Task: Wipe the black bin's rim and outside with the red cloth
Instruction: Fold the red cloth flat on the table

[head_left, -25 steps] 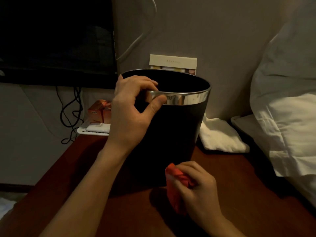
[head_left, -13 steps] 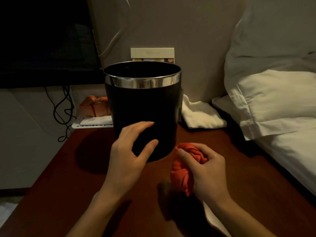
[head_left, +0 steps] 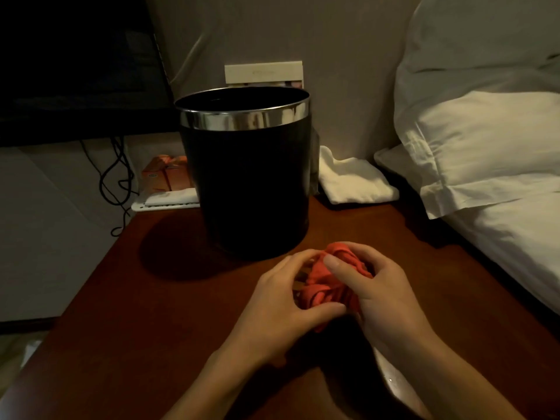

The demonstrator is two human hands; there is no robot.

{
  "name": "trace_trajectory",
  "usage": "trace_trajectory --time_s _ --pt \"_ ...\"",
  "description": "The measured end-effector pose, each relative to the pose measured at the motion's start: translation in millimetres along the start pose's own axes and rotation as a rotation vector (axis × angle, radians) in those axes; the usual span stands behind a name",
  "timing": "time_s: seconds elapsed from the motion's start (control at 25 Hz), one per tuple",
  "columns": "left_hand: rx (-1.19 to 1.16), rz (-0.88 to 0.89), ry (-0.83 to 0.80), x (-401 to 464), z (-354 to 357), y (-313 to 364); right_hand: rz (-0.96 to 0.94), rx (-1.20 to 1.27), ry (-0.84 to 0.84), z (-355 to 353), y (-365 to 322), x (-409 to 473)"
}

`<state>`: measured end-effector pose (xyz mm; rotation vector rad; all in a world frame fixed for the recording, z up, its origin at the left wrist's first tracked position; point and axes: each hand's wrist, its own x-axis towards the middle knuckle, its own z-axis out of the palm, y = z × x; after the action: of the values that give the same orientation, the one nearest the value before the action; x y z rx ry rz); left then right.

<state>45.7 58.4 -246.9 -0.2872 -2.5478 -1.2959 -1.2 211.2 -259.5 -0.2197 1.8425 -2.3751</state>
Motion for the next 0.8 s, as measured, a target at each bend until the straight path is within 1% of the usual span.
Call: trace_trajectory --time_s 0.04,0.12,0.16,0.24,0.28,0.32,0.36,0.4,0.44,0.48,0.52,0.56,0.6,0.64,0.68,0.72,0.76,0.8 --pt "-0.017 0.001 -0.011 2 -1 -4 0.024 0.030 -0.025 -6 2 1" --pt "-0.138 -0.036 0.000 6 -2 -13 0.038 0.016 -0.052 -17 2 1" --pt "-0.233 -0.086 0.023 10 -3 -18 0.046 -0.008 -0.050 -24 2 0" --pt "-0.456 -0.242 0.056 18 -5 -28 0.072 -0.047 -0.005 -39 -1 -3" --pt "-0.513 -0.312 0.051 21 -7 -32 0.095 -0.106 0.018 -45 -2 -4" --pt "-0.524 -0.353 0.032 22 -8 -34 0.094 -0.256 0.022 -51 -3 -5" --pt "-0.442 -0.364 0.005 23 -9 -37 0.073 -0.509 0.014 -56 -2 -5" --pt "-0.277 -0.333 -0.009 22 -8 -41 0.036 -0.781 0.006 -59 0 -5" --pt "-0.056 -0.272 0.017 21 -5 -46 -0.023 -1.009 0.037 -59 3 -8" --pt "0.114 -0.205 0.079 18 -3 -48 -0.113 -1.104 0.098 -59 5 -10" --pt "0.200 -0.124 0.143 16 -1 -47 -0.195 -1.089 0.124 -60 5 -12" --pt "0.218 -0.040 0.161 16 1 -46 -0.268 -1.041 0.096 -60 4 -13" --pt "0.230 0.024 0.125 16 3 -45 -0.298 -1.032 0.019 -58 4 -14" --pt "0.287 0.068 0.043 17 5 -45 -0.296 -1.074 -0.080 -56 7 -14" --pt "0.399 0.087 -0.056 18 7 -48 -0.279 -1.167 -0.166 -55 11 -14" --pt "0.530 0.069 -0.134 20 8 -52 -0.262 -1.259 -0.203 -54 15 -14" --pt "0.638 0.008 -0.171 22 7 -57 -0.238 -1.325 -0.191 -51 18 -16" --pt "0.693 -0.053 -0.161 22 4 -62 -0.241 -1.358 -0.154 -50 19 -19"
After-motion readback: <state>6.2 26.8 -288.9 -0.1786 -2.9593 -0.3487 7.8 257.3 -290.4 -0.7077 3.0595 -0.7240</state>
